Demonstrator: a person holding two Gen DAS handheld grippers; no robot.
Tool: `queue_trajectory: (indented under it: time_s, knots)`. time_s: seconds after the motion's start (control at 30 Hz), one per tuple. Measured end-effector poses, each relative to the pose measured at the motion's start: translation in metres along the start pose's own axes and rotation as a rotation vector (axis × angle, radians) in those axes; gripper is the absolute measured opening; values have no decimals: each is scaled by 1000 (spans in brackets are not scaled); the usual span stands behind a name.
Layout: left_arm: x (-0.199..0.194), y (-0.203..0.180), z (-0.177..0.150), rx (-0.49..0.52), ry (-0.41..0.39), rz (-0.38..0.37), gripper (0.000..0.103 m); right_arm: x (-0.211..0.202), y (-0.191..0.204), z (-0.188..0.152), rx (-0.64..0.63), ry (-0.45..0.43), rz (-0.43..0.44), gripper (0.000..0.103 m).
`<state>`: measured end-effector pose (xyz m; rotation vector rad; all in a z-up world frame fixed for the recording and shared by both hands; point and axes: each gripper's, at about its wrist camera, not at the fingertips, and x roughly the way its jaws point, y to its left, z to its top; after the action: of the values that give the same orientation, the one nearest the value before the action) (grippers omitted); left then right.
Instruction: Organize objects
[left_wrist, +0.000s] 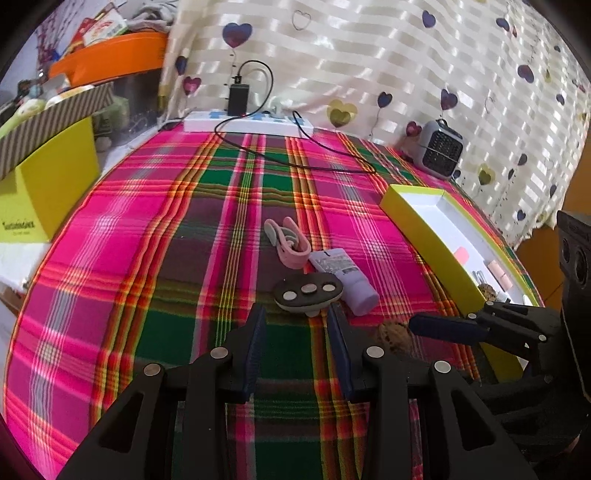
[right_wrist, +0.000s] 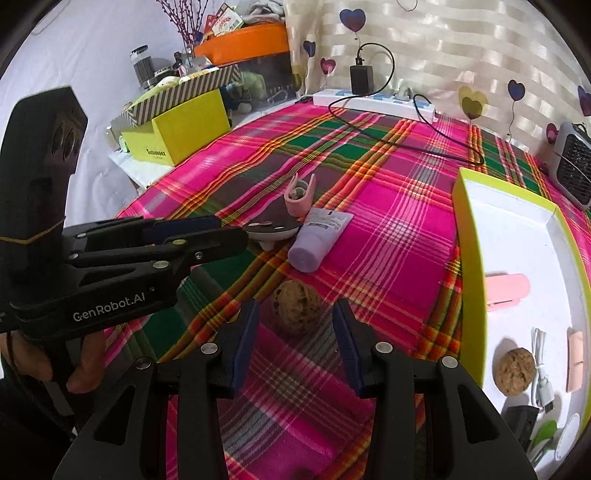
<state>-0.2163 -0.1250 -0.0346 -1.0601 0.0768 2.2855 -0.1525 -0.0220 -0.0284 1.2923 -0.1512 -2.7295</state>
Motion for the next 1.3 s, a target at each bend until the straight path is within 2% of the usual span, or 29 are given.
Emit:
queue_trajectory:
  time_s: [0.2,0.23,0.27,0.3,0.4,0.53,0.73,0.9,1.0,1.03,1.07,1.3]
  knots:
    - [8,-2,12,45,14,-12,33,6,2,2,-12,9,11,42]
    - [8,-5,12,63,12,-18,33,6,1,2,-12,13,15,41]
    - [9,-8,12,85,12,-22,34,7,1,1,-13,15,13,33]
    - [9,-10,12,101,14,-23,34,6,0,1,-13,15,10,31]
    - [11,-16,12,159,20,-15,43,6,-2,0,-11,16,18,31]
    - [14,-20,13,214,28,8,43,6,-3,0,-10,16,28,31]
    - [28,-22,16,244,65,31,43,3,-5,-2,-3,16,33,31]
    - [37,-19,15,237,99,20,43,0,-4,-2,0,8,34,31]
    - [37,-20,14,239,92,22,40,-1,-4,-2,-2,4,36,31]
    - [37,-20,14,244,90,28,33,-1,-3,-2,-3,3,37,31]
    - [36,-21,13,245,88,33,31,-1,-4,-2,-4,2,37,31]
    - [30,-23,9,235,76,37,30,-5,-6,-3,10,-16,36,30]
